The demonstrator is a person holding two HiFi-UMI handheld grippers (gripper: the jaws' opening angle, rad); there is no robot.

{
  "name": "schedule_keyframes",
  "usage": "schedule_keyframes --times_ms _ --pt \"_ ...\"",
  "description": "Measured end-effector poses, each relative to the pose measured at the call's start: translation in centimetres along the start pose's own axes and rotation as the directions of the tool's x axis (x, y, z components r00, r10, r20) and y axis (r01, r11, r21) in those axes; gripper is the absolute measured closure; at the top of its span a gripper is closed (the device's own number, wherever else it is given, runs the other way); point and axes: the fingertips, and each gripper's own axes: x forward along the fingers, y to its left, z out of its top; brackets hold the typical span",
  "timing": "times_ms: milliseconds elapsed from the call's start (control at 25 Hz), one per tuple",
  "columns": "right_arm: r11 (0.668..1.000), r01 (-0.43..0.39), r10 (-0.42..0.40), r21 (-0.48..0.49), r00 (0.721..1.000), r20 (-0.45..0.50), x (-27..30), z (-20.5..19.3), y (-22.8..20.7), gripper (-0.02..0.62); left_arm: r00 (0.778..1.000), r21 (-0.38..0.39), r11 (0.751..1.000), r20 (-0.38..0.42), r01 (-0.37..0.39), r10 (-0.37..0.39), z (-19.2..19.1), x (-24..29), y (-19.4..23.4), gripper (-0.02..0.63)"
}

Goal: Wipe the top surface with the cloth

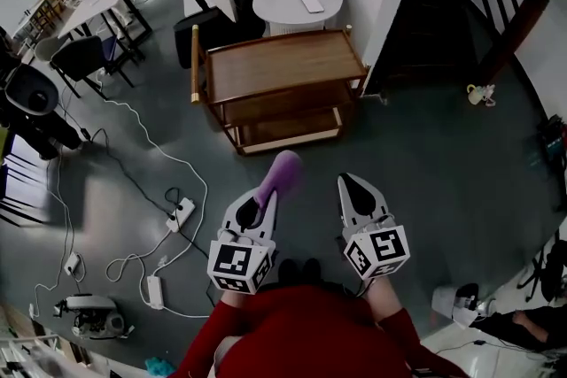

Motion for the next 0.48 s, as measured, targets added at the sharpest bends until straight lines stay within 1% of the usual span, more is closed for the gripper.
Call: schedule_keyframes --times_ms 200,320,480 --pt "0.999 0.027 -0.027 -0.021 1.0 0.008 1.5 1.2 -1.0 0.583 1.0 0.013 1.0 0.003 0.001 -0.001 0.5 0.6 1.8 0.552" --pt "0.999 0.052 -0.052 -0.015 0.999 0.009 2.9 1.8 -2.5 0.583 1.0 -0.01 1.0 -0.001 -0.01 0.01 0.4 1.8 3.1 0.552" --pt "0.998 0.062 -0.062 -0.023 0.998 0.005 5.7 2.4 -4.9 0.583 1.0 -0.027 0.999 -0.016 -0.022 0.022 0.1 4.5 4.6 0.552"
